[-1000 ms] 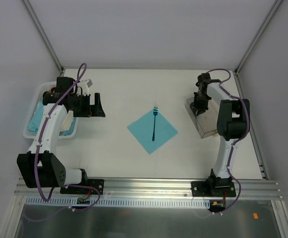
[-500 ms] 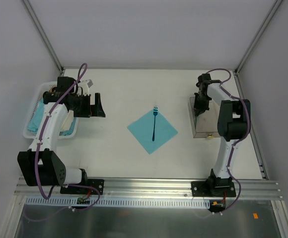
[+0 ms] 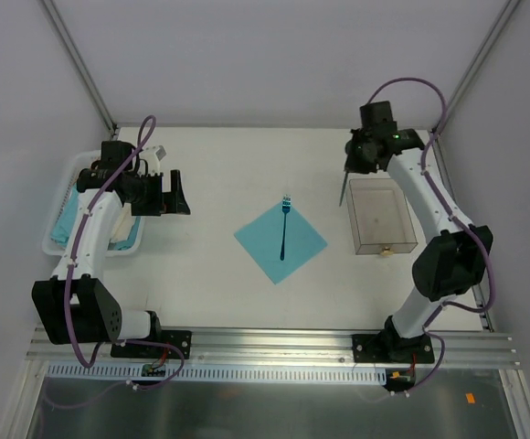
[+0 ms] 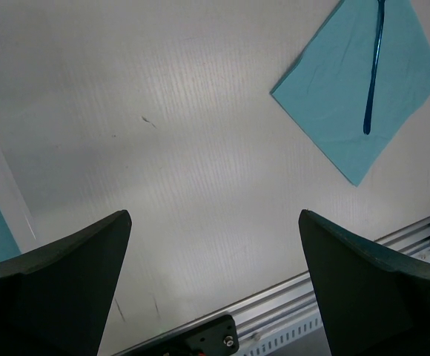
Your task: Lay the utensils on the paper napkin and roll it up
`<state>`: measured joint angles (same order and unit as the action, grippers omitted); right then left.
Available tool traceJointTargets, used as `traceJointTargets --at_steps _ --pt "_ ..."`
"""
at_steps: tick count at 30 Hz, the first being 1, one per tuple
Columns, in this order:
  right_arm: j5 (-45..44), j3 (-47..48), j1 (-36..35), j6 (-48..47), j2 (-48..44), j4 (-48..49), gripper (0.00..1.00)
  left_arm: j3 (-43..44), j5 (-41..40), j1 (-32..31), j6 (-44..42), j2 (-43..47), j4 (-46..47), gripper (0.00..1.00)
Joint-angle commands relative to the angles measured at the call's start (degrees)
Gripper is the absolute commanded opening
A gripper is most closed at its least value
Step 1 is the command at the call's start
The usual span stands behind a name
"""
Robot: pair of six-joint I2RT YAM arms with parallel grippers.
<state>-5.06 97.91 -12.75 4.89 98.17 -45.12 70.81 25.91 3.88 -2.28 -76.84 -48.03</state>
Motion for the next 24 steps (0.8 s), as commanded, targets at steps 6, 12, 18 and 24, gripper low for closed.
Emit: traceJointTargets --at_steps 6,12,18,24 --pt "0.9 -7.6 -20.5 17.9 8.8 5.8 0.0 1.4 -0.7 0.8 0.4 2.4 -0.9 0.99" --pt "-1.3 0.0 -26.2 19.8 18.0 4.5 0.0 1.3 -0.6 0.7 0.5 2.0 -0.8 0.99" --pt "-3.0 4.0 -26.7 22.7 23.9 3.4 0.0 0.8 -0.3 0.9 0.9 1.8 -0.8 0.99" --pt "-3.1 4.7 -26.6 25.2 25.3 2.6 0.0 0.7 -0.8 0.9 0.4 1.7 -0.9 0.99"
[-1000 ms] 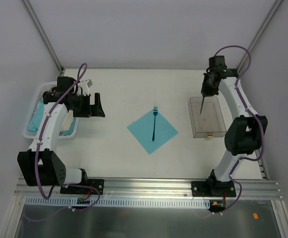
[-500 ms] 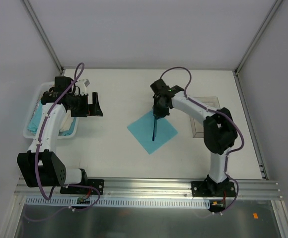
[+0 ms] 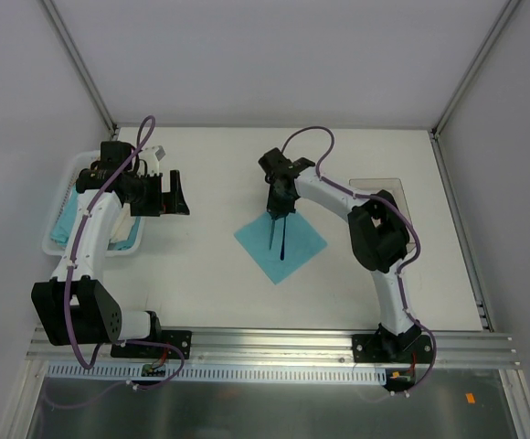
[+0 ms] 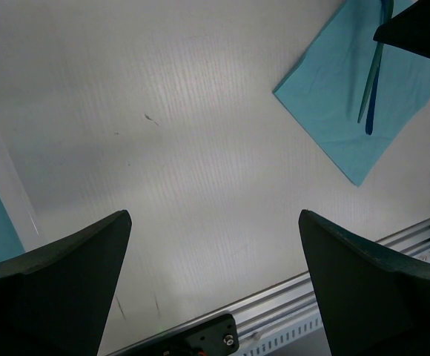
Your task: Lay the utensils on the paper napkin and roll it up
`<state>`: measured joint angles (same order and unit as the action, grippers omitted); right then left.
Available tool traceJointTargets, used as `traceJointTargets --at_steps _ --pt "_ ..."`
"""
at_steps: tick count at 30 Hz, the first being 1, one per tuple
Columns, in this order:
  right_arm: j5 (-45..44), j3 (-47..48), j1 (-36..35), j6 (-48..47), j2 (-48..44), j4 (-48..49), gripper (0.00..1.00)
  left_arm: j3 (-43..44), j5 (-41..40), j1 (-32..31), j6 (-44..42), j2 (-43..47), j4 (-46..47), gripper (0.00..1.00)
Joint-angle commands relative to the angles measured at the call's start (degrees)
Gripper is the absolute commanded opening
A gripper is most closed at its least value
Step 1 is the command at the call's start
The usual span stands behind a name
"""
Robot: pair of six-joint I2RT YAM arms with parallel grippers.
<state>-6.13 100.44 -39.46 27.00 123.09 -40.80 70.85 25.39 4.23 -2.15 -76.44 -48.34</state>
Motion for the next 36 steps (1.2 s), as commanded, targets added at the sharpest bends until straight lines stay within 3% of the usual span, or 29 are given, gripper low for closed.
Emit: traceJointTargets --at_steps 1,36 --pt "-2.0 1.8 0.2 3.1 0.5 -1.8 0.0 0.7 -0.3 0.4 0.3 1.2 -0.5 0.99" --pt "1.5 2.7 1.1 -3.1 2.7 -6.2 0.04 0.1 1.6 0.5 0.3 0.5 -0.5 0.99"
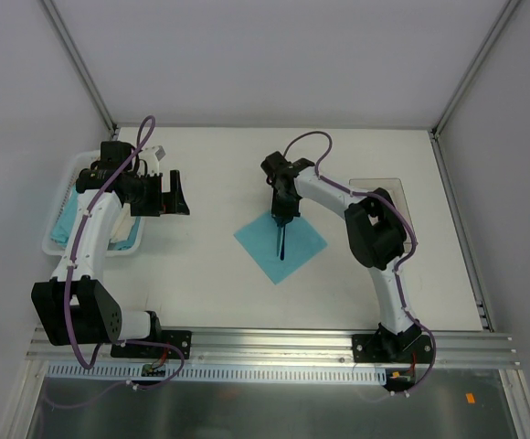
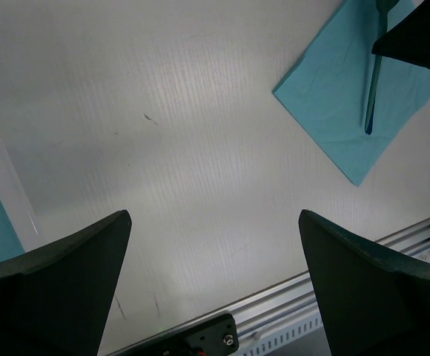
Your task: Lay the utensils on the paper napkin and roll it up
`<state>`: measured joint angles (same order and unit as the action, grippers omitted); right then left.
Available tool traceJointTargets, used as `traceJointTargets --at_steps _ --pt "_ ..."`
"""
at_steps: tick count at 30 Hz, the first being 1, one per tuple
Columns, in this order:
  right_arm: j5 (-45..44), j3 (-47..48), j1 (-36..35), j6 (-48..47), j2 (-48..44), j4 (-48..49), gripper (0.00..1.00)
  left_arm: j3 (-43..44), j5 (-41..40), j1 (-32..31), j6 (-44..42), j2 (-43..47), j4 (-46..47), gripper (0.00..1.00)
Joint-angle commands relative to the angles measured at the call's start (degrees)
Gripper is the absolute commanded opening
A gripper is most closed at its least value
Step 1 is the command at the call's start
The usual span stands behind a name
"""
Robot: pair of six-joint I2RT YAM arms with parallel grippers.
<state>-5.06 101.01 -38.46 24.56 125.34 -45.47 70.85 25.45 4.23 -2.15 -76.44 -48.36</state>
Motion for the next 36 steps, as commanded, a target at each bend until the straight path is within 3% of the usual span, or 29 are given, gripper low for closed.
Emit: traceJointTargets --at_steps 1,24,31,36 --pt "0.5 2.0 0.1 -0.7 0.4 -1.5 0.04 0.2 1.6 0.5 0.3 0.5 -0.5 0.99" --pt "0.9 0.0 0.1 -0.7 0.8 -1.0 0.08 0.2 1.9 0.6 0.4 -0.4 -0.4 0.99" --pt "1.1 -0.7 0.1 -0.7 0.3 -0.8 0.2 0.6 2.3 0.5 0.5 -0.8 -0.4 0.99" --pt "1.2 -1.3 0.0 -0.7 -1.2 -0.7 0.23 0.6 1.8 0.5 0.5 -0.7 -0.4 0.99"
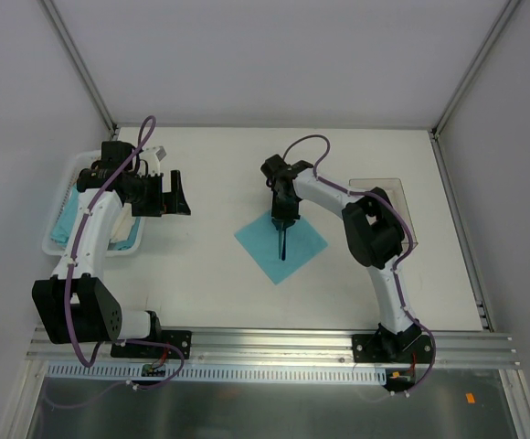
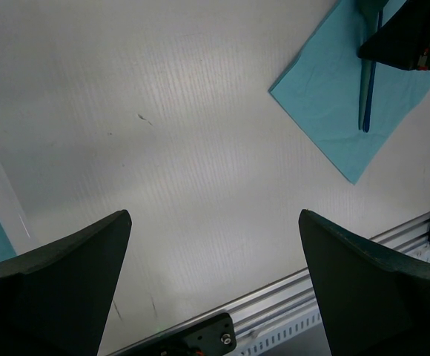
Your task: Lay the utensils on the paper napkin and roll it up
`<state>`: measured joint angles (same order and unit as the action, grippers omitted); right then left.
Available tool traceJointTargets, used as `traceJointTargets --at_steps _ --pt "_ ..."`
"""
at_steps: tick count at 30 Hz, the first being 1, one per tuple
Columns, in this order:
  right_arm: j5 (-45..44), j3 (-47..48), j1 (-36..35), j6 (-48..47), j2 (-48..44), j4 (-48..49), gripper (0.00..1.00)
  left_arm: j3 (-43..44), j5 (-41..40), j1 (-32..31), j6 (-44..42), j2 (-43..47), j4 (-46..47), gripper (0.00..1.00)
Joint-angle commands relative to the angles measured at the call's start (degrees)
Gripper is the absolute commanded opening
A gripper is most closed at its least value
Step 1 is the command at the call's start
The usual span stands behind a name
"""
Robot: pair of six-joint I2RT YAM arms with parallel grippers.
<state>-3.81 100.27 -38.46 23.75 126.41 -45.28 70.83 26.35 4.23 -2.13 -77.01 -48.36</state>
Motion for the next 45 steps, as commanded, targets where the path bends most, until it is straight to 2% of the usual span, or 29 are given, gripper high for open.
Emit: traceJointTargets --at_steps 1,8,15,18,23,29,31,34,39,42,45 --pt "0.0 -0.6 0.0 0.2 -2.7 -0.8 0.24 0.7 1.0 0.5 0.4 -0.2 -0.5 0.99" --pt "1.7 0.9 -0.4 0.6 -7.8 -0.3 0.27 1.4 3.4 0.5 -0.8 -0.6 -0.4 0.99" --pt "3.1 -0.1 0.1 0.1 -16.1 1.5 0.27 1.3 10.9 0.4 -0.7 -2.9 1.7 0.98" --pt "3.1 -6.5 1.5 -1.2 -20.9 3.7 0.27 -3.2 12.7 0.3 1.9 -2.0 8.8 0.89" --pt "2.7 -16.7 3.8 -3.9 -25.9 5.2 0.25 -10.3 12.9 -0.4 7.7 -2.7 16.6 0.59" --pt "-0.9 -28.4 5.8 -4.9 -32.3 7.2 0.27 -12.5 11.6 -3.7 10.2 -8.3 22.2 0.52" --pt "-0.4 -30.6 7.3 -4.9 -34.4 7.7 0.33 -12.3 11.6 -4.1 10.4 -10.8 22.8 0.49" --pt "0.1 -35.5 8.9 -3.7 -37.6 9.1 0.52 -11.9 12.2 -7.0 10.9 -12.5 24.2 0.41" --pt "2.8 -42.0 11.2 -2.1 -39.1 13.2 0.58 -11.1 13.5 -8.4 12.9 -16.9 25.0 0.3" --pt "7.9 -44.4 13.3 -1.5 -37.9 17.4 0.61 -10.8 14.1 -8.9 13.2 -18.3 25.6 0.23" --pt "10.8 -47.3 14.7 -1.1 -37.0 21.2 0.63 -10.7 14.1 -9.1 13.5 -19.3 26.0 0.09"
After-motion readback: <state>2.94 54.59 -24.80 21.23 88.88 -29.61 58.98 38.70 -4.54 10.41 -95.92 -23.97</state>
